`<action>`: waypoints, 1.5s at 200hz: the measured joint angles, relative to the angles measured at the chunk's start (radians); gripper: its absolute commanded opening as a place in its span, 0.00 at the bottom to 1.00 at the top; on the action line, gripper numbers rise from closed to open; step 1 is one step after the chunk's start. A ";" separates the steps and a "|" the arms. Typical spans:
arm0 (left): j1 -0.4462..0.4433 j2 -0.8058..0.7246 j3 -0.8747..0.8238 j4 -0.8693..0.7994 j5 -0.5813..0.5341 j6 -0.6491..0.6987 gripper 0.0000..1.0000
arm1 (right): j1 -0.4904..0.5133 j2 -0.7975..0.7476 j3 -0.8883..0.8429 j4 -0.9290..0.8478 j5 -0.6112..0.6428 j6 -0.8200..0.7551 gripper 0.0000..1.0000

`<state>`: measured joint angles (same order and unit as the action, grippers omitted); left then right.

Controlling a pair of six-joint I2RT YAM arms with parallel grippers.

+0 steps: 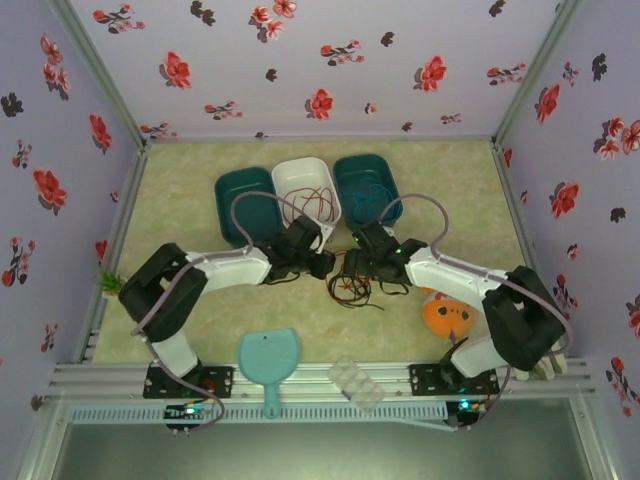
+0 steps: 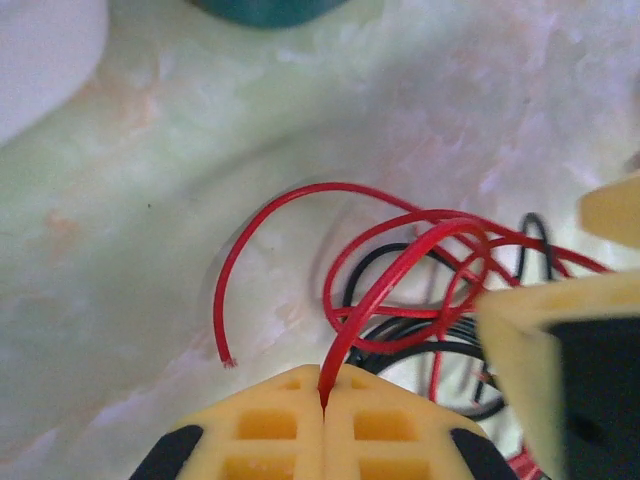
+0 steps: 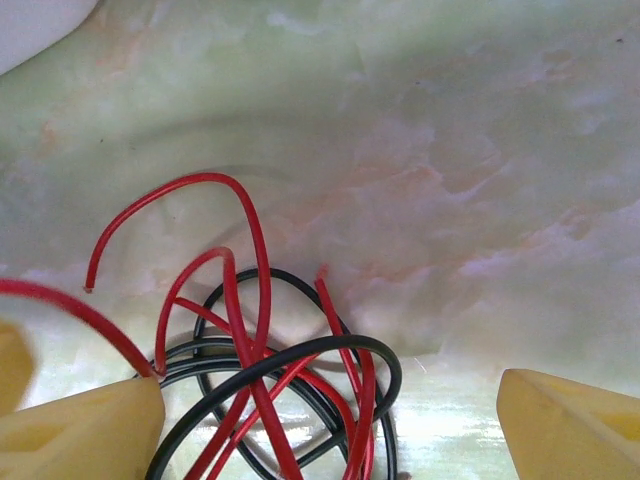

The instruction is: Untangle the cables

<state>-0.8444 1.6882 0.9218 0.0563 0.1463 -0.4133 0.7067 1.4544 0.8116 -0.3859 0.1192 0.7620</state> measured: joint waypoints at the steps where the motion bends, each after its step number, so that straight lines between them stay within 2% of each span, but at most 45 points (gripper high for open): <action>1: 0.000 -0.003 -0.001 -0.001 -0.001 0.000 0.00 | 0.000 0.000 -0.001 0.001 0.000 0.000 0.87; 92: 0.000 -0.333 -0.024 -0.143 -0.162 0.012 0.00 | -0.030 -0.003 -0.137 0.077 0.006 0.040 0.82; 160: 0.000 -0.508 0.015 -0.298 -0.284 0.088 0.00 | -0.035 -0.008 -0.148 0.076 0.031 0.061 0.71; 198: 0.007 -0.606 0.048 -0.352 -0.357 0.133 0.00 | -0.042 -0.021 -0.161 0.076 0.043 0.064 0.61; 252: 0.059 -0.685 0.114 -0.399 -0.431 0.190 0.00 | -0.058 -0.057 -0.192 0.061 0.080 0.077 0.60; 300: 0.098 -0.655 0.220 -0.410 -0.439 0.211 0.00 | -0.060 -0.115 -0.194 0.013 0.094 0.077 0.62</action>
<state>-0.7467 1.0328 1.1419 -0.3542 -0.2928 -0.2020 0.6464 1.3396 0.6178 -0.3733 0.2134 0.8387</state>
